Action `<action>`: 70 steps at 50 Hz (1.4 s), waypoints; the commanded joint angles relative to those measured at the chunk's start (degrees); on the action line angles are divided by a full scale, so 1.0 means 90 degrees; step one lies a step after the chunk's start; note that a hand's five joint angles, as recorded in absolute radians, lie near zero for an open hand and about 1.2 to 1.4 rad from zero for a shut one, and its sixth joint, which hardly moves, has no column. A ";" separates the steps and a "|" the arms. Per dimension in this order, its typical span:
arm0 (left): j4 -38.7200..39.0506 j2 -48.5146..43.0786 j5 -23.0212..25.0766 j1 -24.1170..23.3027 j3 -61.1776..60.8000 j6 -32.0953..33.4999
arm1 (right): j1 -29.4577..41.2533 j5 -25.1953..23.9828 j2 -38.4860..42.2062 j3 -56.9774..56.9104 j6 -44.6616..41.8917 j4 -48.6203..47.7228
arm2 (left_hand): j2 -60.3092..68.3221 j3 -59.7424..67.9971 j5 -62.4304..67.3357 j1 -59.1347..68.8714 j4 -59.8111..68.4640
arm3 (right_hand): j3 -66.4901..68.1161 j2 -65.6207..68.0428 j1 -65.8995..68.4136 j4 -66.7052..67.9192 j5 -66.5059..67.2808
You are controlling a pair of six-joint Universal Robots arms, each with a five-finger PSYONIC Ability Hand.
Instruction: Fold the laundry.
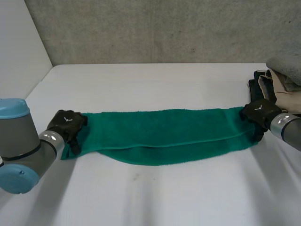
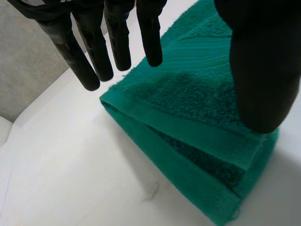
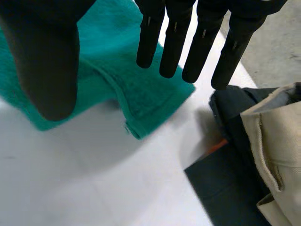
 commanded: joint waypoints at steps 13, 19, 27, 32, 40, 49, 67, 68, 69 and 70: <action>-0.0020 -0.0540 -0.0007 -0.0176 0.0714 -0.0188 | 0.0162 0.0068 0.0822 -0.1068 0.0230 -0.0123 | 0.1166 0.1159 0.1119 0.1132 0.1133 | 0.0953 0.0974 0.1007 0.0972 0.0987; -0.0020 -0.0814 -0.0017 -0.0245 0.1027 -0.0188 | 0.0220 0.0019 0.0773 -0.1234 0.0211 -0.0045 | 0.5234 0.5227 0.5186 0.5200 0.5201 | 0.5158 0.5180 0.5213 0.5178 0.5192; 0.0058 -0.0824 -0.0085 -0.0313 0.1427 -0.0237 | 0.0269 -0.0010 0.0597 -0.1332 0.0240 -0.0006 | 0.6099 0.6092 0.6052 0.6066 0.6067 | 0.5162 0.5183 0.5216 0.5181 0.5195; 0.0068 -0.0872 -0.0095 -0.0352 0.1808 -0.0305 | 0.0298 -0.0118 0.0626 -0.1517 0.0191 0.0179 | 0.6099 0.6092 0.6052 0.6066 0.6067 | 0.5162 0.5183 0.5216 0.5181 0.5195; 0.0040 -0.1136 -0.0095 -0.0352 0.2755 -0.0539 | 0.0425 -0.0069 0.0666 -0.2171 0.0532 0.0072 | 0.6099 0.6092 0.6052 0.6066 0.6067 | 0.4956 0.4977 0.5010 0.4975 0.4989; -0.1162 -0.0512 -0.0251 -0.0547 0.1859 -0.0804 | 0.0367 0.0058 0.0665 -0.2113 0.0572 0.0853 | 0.1935 0.1928 0.1888 0.1902 0.1903 | 0.2842 0.2863 0.2896 0.2861 0.2876; -0.0537 -0.0003 -0.0232 -0.0499 0.0598 -0.0726 | 0.0259 0.0009 0.0949 -0.2191 0.0299 0.0795 | 0.1318 0.1311 0.1270 0.1284 0.1285 | 0.1681 0.1703 0.1736 0.1701 0.1715; -0.0547 -0.0013 -0.0232 -0.0489 0.0588 -0.0696 | 0.0269 -0.0010 0.0939 -0.2201 0.0289 0.0795 | 0.1317 0.1310 0.1269 0.1283 0.1284 | 0.1794 0.1815 0.1848 0.1813 0.1828; -0.0547 -0.0032 -0.0232 -0.0479 0.0578 -0.0677 | 0.0269 -0.0030 0.0939 -0.2211 0.0289 0.0795 | 0.1317 0.1310 0.1269 0.1283 0.1284 | 0.2128 0.2149 0.2182 0.2147 0.2162; -0.0547 -0.0033 -0.0232 -0.0469 0.0568 -0.0657 | 0.0279 -0.0059 0.0929 -0.2220 0.0279 0.0785 | 0.1298 0.1291 0.1251 0.1265 0.1266 | 0.2705 0.2726 0.2759 0.2724 0.2739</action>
